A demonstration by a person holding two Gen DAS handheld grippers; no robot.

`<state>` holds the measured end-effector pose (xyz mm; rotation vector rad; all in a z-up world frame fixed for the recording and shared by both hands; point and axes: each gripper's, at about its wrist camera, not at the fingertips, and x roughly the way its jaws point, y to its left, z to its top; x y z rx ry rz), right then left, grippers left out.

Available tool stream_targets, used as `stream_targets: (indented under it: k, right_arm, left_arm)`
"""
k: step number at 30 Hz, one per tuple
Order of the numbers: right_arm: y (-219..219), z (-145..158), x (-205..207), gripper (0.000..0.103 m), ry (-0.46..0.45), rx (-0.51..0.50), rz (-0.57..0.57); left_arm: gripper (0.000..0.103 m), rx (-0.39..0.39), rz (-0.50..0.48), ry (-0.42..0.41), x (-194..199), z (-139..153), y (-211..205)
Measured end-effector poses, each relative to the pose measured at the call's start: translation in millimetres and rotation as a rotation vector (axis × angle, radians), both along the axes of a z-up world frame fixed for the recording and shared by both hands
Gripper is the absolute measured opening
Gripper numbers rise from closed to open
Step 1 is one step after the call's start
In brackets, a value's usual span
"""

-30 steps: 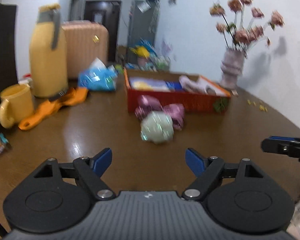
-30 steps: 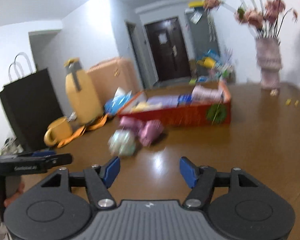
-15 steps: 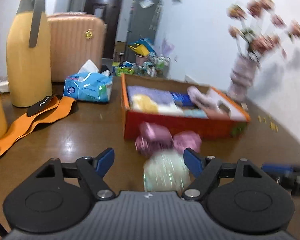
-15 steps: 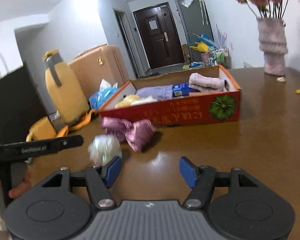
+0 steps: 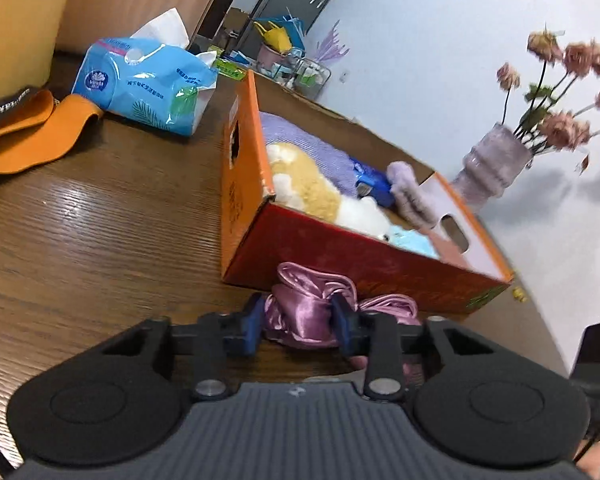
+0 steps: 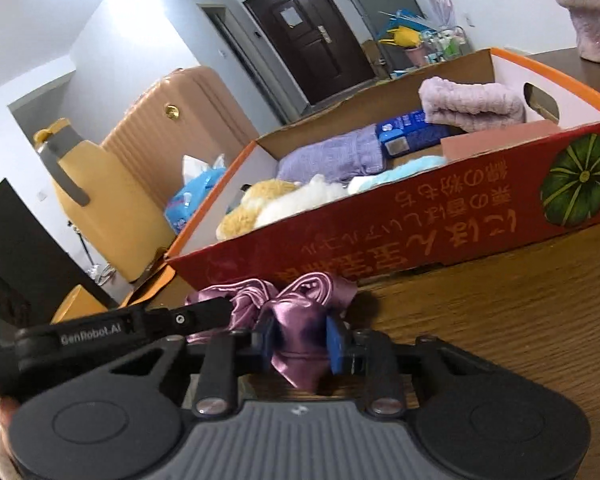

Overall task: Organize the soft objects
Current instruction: 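Close both tools on the pink satin bow scrunchie and lift it, then carry the pink bow scrunchie with both tools over the box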

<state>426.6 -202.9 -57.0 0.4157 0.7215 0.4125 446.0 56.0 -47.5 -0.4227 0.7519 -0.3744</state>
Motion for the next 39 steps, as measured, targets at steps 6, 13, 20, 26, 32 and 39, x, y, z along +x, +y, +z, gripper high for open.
stream_targets:
  k: [6, 13, 20, 26, 32, 39]
  right_arm:
    - [0.5, 6.6, -4.6, 0.017, -0.024, -0.019, 0.013]
    - [-20.5, 59.7, -80.0, 0.017, -0.189, -0.026, 0.021]
    - [-59.7, 64.6, -151.4, 0.017, -0.193, -0.049, -0.03]
    - [-84.6, 66.6, -173.3, 0.017, -0.211, -0.032, -0.074]
    - [-97.0, 97.7, -133.6, 0.017, -0.294, -0.073, -0.065]
    - [-100.4, 123.5, 17.1, 0.017, -0.218, -0.128, -0.004]
  left_arm:
    - [0.019, 0.072, -0.021, -0.066, -13.8, 17.9, -15.1]
    - [0.019, 0.044, -0.026, -0.184, -88.0, 71.2, -38.4]
    - [0.019, 0.039, -0.103, -0.162, -139.0, 74.4, -78.7]
    - [0.019, 0.061, -0.137, -0.188, -147.9, 82.7, -103.0]
    - [0.019, 0.065, -0.161, -0.232, -93.4, 118.5, -117.7]
    - [0.019, 0.096, -0.11, -0.12, 48.6, 126.5, -129.5]
